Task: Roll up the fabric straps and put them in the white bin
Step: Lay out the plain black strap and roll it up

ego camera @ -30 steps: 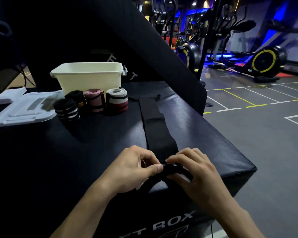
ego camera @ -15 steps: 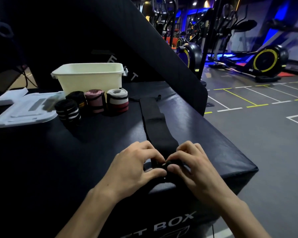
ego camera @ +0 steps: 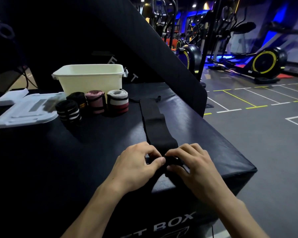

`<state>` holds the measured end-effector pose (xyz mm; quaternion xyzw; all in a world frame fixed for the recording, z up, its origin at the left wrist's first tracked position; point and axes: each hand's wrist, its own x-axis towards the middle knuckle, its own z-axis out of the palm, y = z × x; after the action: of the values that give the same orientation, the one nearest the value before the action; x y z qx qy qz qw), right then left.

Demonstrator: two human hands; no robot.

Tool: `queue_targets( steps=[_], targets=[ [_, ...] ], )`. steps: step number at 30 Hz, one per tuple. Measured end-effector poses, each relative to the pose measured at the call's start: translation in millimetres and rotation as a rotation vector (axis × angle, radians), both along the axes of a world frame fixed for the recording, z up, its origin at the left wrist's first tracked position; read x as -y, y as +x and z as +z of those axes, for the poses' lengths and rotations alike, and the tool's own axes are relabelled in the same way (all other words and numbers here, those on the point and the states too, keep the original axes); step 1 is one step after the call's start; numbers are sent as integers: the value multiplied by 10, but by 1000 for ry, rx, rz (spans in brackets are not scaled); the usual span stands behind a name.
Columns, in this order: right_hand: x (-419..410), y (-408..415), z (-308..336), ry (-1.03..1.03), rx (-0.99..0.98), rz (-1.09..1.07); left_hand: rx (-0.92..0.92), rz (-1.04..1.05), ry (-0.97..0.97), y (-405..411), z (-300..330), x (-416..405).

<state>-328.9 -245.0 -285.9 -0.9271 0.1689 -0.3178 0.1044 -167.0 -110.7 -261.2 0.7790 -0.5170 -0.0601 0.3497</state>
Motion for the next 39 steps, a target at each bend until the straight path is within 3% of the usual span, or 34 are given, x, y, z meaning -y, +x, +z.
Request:
queue_targets(
  steps=[4,8,13,17,30,39],
  targets=[
    [9,58,-16,-36,-19,-24,-5,-8,-22,28,-39,33],
    [35,83,-34,-76,-38,-9,154,-70,-65,44,-53,32],
    [-14,31,-31,-31,-44,44,254,-122,129,70,-47,18],
    [-2,-11,30,58,-65,109,237,-90,151,73,-30,28],
    [-19,-58,80,182,-46,181,528,24,490,228,220,653],
    [-19,-92,108,244,-34,207,350,106,481,538,198,1161]
  ],
)
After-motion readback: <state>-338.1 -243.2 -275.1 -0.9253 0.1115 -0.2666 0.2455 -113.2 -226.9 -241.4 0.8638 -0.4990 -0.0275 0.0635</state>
